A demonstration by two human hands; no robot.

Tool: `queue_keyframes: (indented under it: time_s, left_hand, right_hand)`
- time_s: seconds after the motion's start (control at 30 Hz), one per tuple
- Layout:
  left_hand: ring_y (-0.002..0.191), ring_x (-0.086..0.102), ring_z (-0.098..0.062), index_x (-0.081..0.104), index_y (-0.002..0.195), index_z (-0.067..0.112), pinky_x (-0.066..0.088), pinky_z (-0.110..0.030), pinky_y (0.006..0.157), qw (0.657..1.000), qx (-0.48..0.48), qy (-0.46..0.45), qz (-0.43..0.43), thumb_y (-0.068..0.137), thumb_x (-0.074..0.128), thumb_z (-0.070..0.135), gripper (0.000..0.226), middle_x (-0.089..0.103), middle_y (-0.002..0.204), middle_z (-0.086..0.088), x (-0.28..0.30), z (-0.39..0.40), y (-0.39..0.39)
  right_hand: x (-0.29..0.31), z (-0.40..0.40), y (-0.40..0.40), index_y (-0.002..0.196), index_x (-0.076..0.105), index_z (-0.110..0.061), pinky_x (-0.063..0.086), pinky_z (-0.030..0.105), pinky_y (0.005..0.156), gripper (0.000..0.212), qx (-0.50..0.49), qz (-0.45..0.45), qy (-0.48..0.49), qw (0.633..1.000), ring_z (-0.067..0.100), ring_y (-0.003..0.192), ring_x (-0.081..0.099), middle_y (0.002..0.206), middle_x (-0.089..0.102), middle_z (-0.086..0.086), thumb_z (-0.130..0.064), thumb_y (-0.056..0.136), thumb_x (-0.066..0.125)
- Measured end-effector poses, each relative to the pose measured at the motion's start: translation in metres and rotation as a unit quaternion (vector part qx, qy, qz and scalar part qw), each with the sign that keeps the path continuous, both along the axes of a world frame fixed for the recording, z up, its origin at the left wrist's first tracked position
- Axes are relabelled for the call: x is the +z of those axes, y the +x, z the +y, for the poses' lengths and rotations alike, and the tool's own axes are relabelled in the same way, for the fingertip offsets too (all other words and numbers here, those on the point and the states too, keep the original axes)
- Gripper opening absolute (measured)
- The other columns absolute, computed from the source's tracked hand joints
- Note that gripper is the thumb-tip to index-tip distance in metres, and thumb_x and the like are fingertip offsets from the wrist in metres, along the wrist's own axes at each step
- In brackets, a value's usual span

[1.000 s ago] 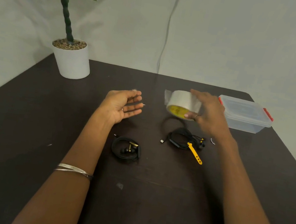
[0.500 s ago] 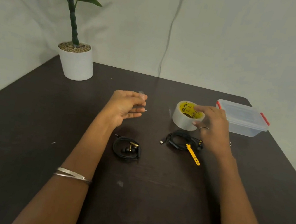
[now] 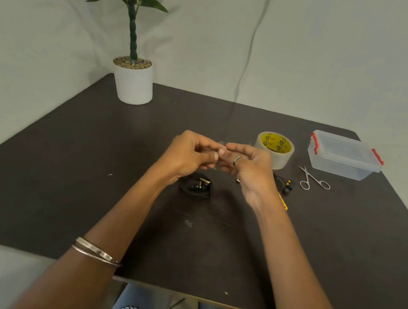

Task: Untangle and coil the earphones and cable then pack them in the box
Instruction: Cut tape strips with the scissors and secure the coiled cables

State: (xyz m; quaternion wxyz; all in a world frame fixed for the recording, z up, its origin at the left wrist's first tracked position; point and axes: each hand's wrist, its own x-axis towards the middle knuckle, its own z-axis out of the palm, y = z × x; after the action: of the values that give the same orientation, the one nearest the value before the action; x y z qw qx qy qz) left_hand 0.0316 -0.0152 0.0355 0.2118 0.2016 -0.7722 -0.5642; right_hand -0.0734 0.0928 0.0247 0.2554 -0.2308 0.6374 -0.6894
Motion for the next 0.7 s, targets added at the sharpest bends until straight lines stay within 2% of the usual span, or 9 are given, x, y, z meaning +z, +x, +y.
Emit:
queue_keyframes:
  time_s: [0.17, 0.33, 0.37, 0.43, 0.53, 0.6, 0.7]
  left_hand:
    - [0.073, 0.071, -0.014, 0.07, 0.11, 0.008, 0.056, -0.019, 0.068, 0.998, 0.008, -0.043, -0.033, 0.084, 0.068, 0.002, 0.026, 0.073, 0.088, -0.008, 0.006, -0.005, 0.01]
    - [0.077, 0.071, -0.015, 0.062, 0.121, 0.003, 0.057, -0.029, 0.081, 0.988, 0.051, -0.114, -0.091, 0.084, 0.07, 0.005, 0.039, 0.074, 0.082, -0.007, -0.003, -0.011, 0.014]
    - [0.081, 0.071, -0.015, 0.062, 0.121, 0.002, 0.055, -0.028, 0.086, 0.982, 0.075, -0.138, -0.102, 0.084, 0.07, 0.007, 0.038, 0.074, 0.087, -0.009, -0.005, -0.014, 0.015]
    - [0.098, 0.067, -0.015, 0.065, 0.12, 0.007, 0.045, -0.018, 0.091, 0.969, 0.113, -0.19, -0.109, 0.086, 0.068, 0.013, 0.034, 0.072, 0.107, -0.008, -0.006, -0.018, 0.02]
    - [0.112, 0.06, -0.016, 0.068, 0.118, 0.013, 0.037, -0.016, 0.092, 0.954, 0.065, -0.259, -0.138, 0.087, 0.068, 0.019, 0.031, 0.067, 0.12, -0.005, -0.003, -0.022, 0.024]
    - [0.117, 0.057, -0.019, 0.065, 0.121, 0.015, 0.037, -0.02, 0.097, 0.937, 0.01, -0.297, -0.185, 0.087, 0.068, 0.021, 0.035, 0.064, 0.125, -0.006, -0.006, -0.022, 0.022]
    - [0.12, 0.055, -0.022, 0.058, 0.13, 0.015, 0.039, -0.031, 0.105, 0.923, -0.015, -0.303, -0.237, 0.086, 0.069, 0.02, 0.045, 0.06, 0.13, -0.007, -0.016, -0.023, 0.019]
  right_hand:
    - [0.002, -0.005, 0.007, 0.104, 0.063, -0.004, 0.055, 0.026, 0.059, 0.032, -0.013, 0.008, 0.011, 1.0, 0.017, 0.068, 0.07, 0.076, 0.073, 0.008, -0.005, 0.076, 0.078]
    - [-0.004, -0.008, 0.009, 0.106, 0.065, -0.003, 0.053, 0.023, 0.062, 0.032, -0.012, 0.013, 0.011, 1.0, 0.014, 0.069, 0.07, 0.077, 0.074, 0.006, -0.003, 0.077, 0.076]
    - [-0.006, -0.007, 0.008, 0.106, 0.065, -0.002, 0.053, 0.024, 0.062, 0.031, -0.015, 0.003, 0.009, 1.0, 0.014, 0.068, 0.069, 0.077, 0.074, 0.005, -0.001, 0.077, 0.075]
    - [-0.009, -0.005, 0.006, 0.106, 0.066, 0.0, 0.053, 0.026, 0.064, 0.029, -0.01, -0.041, -0.011, 0.999, 0.015, 0.067, 0.067, 0.079, 0.073, 0.008, 0.001, 0.079, 0.073]
    - [-0.013, -0.001, 0.003, 0.104, 0.067, -0.002, 0.054, 0.028, 0.065, 0.023, 0.017, -0.121, -0.04, 0.992, 0.018, 0.069, 0.066, 0.083, 0.071, 0.013, -0.001, 0.081, 0.071]
    - [-0.015, 0.0, 0.005, 0.106, 0.067, -0.002, 0.055, 0.029, 0.067, 0.025, 0.026, -0.147, -0.042, 0.988, 0.018, 0.071, 0.067, 0.088, 0.072, 0.014, -0.001, 0.082, 0.07]
    - [-0.017, 0.0, 0.006, 0.112, 0.065, -0.003, 0.056, 0.03, 0.07, 0.032, 0.03, -0.149, -0.044, 0.987, 0.02, 0.077, 0.068, 0.097, 0.072, 0.017, 0.001, 0.081, 0.071]
